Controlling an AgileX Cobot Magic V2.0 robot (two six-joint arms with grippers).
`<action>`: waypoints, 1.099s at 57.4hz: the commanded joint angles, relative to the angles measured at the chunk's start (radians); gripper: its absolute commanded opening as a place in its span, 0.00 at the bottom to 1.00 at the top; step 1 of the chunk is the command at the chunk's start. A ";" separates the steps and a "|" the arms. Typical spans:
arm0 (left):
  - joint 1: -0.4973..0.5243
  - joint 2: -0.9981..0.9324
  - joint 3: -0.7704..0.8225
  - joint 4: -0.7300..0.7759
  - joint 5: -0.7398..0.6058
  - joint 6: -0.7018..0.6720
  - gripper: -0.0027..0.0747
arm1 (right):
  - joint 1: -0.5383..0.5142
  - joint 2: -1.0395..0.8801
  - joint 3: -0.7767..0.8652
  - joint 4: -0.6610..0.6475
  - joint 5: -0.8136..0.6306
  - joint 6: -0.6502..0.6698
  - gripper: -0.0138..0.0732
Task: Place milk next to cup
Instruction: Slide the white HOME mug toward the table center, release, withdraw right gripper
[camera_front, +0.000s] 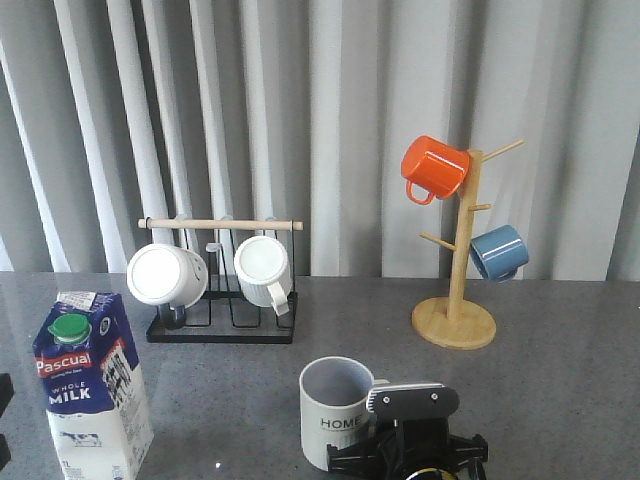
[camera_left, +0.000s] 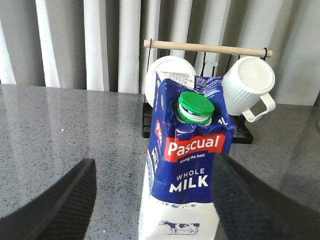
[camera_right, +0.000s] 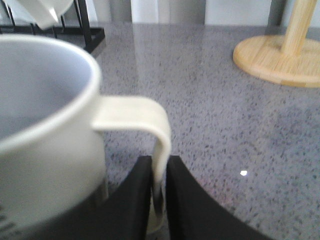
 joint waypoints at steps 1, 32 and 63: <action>-0.002 -0.006 -0.030 -0.007 -0.084 -0.009 0.66 | 0.001 -0.060 -0.018 -0.023 -0.038 -0.016 0.38; -0.002 -0.006 -0.030 -0.007 -0.084 -0.009 0.66 | 0.001 -0.268 0.224 -0.124 -0.054 -0.005 0.50; -0.002 -0.006 -0.030 -0.007 -0.084 -0.009 0.66 | -0.400 -0.874 0.317 -0.814 0.422 0.413 0.48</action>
